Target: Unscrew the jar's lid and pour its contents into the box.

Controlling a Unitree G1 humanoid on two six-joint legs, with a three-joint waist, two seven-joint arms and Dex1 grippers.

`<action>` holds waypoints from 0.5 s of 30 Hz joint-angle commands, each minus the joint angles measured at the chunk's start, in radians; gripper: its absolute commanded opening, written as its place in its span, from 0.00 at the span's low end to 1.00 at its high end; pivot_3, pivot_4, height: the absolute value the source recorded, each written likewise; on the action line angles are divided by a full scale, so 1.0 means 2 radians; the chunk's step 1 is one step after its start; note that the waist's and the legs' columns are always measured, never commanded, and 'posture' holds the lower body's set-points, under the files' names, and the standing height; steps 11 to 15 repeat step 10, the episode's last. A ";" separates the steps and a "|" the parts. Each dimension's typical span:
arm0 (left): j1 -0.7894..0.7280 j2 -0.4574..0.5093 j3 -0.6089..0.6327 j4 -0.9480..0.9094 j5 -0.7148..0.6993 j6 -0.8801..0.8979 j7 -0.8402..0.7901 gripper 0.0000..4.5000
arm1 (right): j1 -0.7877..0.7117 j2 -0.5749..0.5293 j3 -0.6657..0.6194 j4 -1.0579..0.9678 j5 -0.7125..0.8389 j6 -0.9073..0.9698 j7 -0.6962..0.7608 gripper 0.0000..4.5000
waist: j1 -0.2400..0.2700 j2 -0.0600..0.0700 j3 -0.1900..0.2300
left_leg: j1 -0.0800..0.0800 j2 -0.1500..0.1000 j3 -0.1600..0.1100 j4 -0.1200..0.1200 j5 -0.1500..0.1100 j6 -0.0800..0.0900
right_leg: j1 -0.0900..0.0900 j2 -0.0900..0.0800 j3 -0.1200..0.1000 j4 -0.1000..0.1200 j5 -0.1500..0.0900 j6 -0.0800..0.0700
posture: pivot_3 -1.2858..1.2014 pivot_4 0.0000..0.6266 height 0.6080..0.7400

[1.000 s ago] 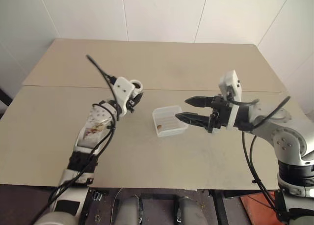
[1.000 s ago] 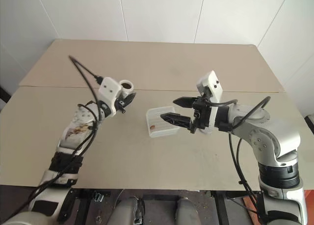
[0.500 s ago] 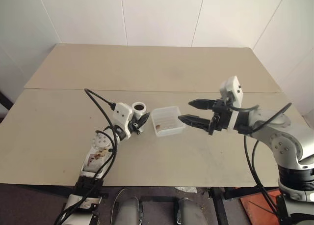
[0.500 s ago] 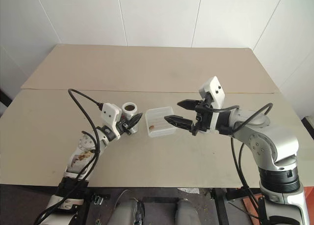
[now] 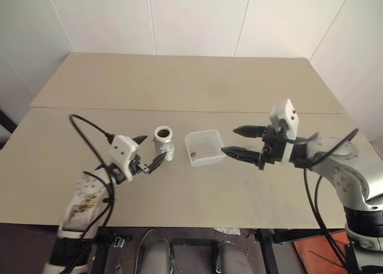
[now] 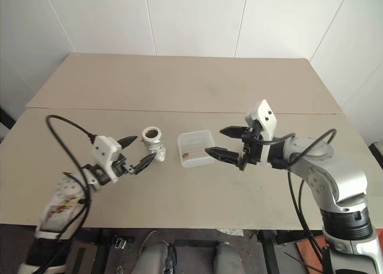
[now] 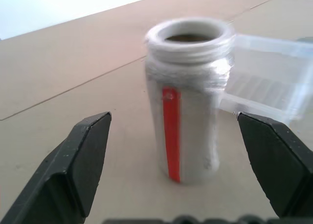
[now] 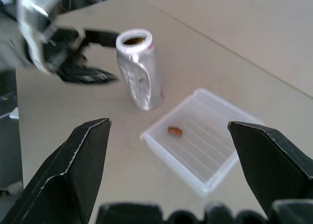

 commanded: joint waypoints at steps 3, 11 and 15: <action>0.050 0.079 0.081 -0.084 -0.106 0.041 -0.094 0.99 | 0.025 -0.037 -0.025 0.022 -0.025 -0.053 0.041 1.00 | 0.001 0.000 0.000 | 0.000 0.000 0.000 0.000 0.000 0.000 | 0.000 0.000 0.000 0.000 0.000 0.000 | 0.52 0.24 1.00; 0.081 0.121 0.143 -0.085 -0.158 0.060 -0.140 0.99 | 0.065 -0.050 -0.051 -0.002 -0.027 -0.049 0.028 1.00 | 0.002 0.000 0.000 | 0.000 0.000 0.000 -0.001 0.000 0.000 | 0.000 0.000 0.000 0.000 -0.001 -0.001 | 0.52 0.24 1.00; 0.081 0.121 0.143 -0.085 -0.158 0.060 -0.140 0.99 | 0.065 -0.050 -0.051 -0.002 -0.027 -0.049 0.028 1.00 | 0.002 0.000 0.000 | 0.000 0.000 0.000 -0.001 0.000 0.000 | 0.000 0.000 0.000 0.000 -0.001 -0.001 | 0.52 0.24 1.00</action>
